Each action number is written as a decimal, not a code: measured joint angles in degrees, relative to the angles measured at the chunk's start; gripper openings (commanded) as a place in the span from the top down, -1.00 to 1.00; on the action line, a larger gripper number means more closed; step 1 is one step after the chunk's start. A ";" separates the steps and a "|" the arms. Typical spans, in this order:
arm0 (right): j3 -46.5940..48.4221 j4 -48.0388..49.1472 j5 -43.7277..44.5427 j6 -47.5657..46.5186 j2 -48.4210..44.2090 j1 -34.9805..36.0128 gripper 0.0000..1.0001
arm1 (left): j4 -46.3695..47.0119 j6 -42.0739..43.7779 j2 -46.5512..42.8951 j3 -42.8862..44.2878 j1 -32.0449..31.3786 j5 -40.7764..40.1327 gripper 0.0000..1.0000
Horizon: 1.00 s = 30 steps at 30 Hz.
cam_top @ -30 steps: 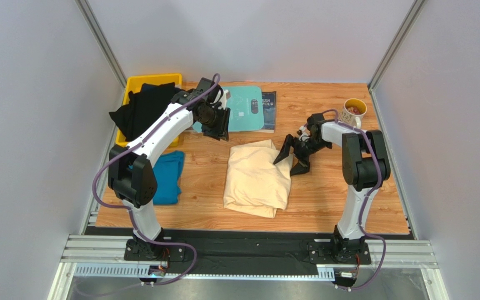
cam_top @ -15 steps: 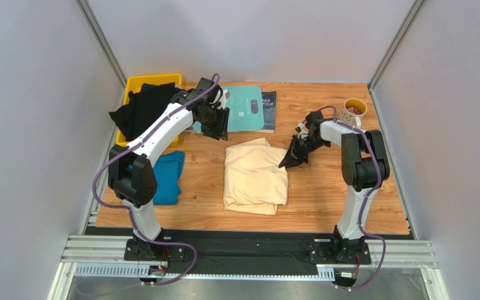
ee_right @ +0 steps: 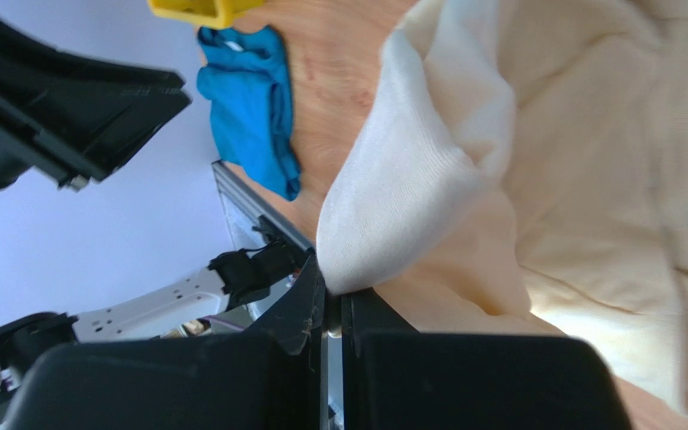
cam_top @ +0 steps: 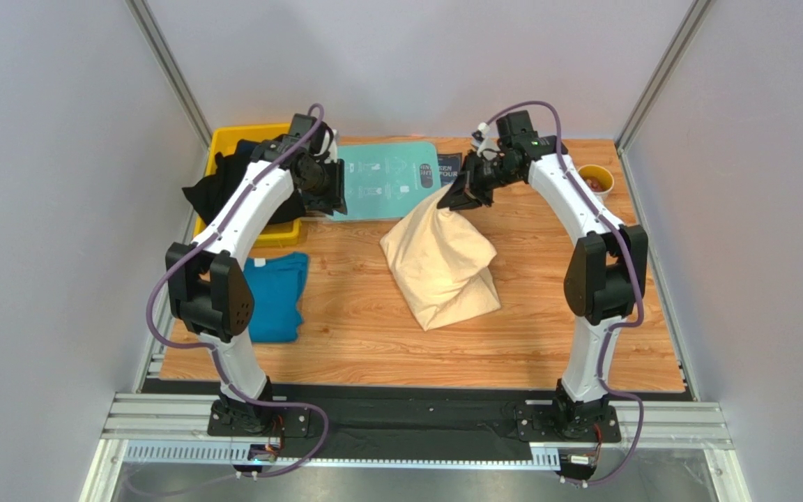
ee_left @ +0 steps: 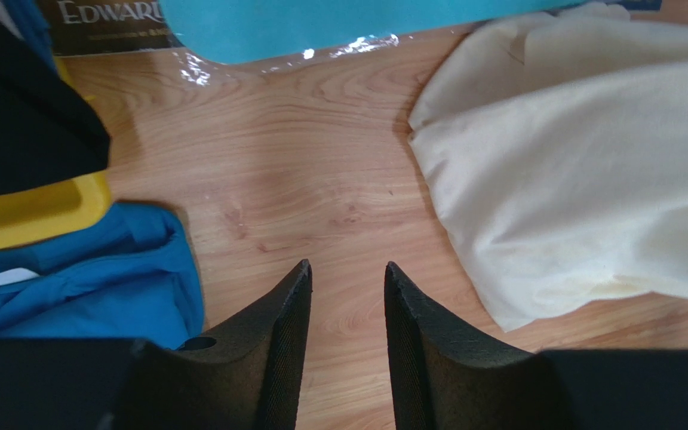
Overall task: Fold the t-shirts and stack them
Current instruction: Flatten out the tshirt
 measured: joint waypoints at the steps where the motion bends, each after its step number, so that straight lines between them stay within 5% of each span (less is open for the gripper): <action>1: 1.16 -0.11 -0.28 0.76 0.09 1.09 1.00 | 0.02 -0.07 0.00 0.46 0.98 -0.09 0.16; 12: 20.61 -1.95 -5.03 9.05 7.23 14.51 0.99 | -0.11 -0.22 -5.29 1.33 9.03 -0.39 0.16; 15: 22.75 -1.88 -6.16 10.10 10.78 15.87 0.33 | 0.15 -0.24 -7.45 0.87 11.82 -0.48 0.17; 18: 22.91 -1.92 -5.86 10.75 14.53 16.74 0.42 | 0.15 -0.20 -8.85 -0.28 13.11 -0.70 0.17; 23: 22.49 -2.10 -3.21 11.67 18.49 17.59 -0.21 | 0.13 -0.04 -10.08 -3.26 12.98 -0.76 0.17; 30: 21.40 2.19 -1.84 13.55 18.47 17.88 -0.16 | 0.04 -0.04 -11.91 -6.64 13.03 -0.81 0.17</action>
